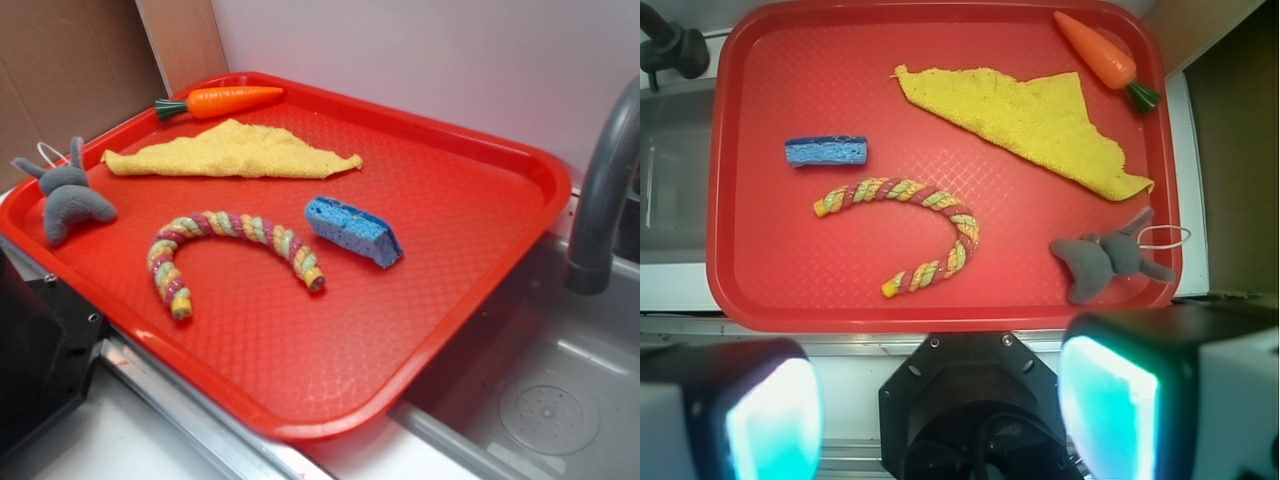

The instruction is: Grab the gray animal.

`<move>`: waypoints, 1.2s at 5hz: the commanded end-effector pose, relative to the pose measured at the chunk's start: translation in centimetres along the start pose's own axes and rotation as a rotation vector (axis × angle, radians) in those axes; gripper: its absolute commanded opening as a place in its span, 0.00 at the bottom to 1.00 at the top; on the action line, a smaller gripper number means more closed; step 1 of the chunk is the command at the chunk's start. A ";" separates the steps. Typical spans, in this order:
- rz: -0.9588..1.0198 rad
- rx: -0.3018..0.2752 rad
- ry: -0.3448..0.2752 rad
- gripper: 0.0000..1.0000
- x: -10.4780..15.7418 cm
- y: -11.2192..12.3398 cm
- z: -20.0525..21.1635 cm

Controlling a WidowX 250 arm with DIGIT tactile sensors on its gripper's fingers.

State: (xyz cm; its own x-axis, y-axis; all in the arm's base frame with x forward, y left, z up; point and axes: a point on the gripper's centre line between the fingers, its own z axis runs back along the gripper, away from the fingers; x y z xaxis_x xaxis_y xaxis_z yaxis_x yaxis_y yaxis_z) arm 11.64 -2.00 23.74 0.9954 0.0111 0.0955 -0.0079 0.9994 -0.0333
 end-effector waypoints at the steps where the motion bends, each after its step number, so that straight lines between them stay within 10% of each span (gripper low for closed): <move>1: 0.000 0.000 0.000 1.00 0.0 0.0 0.0; 4: 0.753 -0.015 -0.071 1.00 0.9 3.3 -3.7; 6: 0.952 0.086 -0.146 1.00 1.2 7.8 -9.0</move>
State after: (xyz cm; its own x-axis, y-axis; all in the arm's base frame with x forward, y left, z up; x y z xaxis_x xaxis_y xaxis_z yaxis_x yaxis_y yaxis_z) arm 13.64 4.98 14.04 0.5666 0.8047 0.1771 -0.8075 0.5851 -0.0749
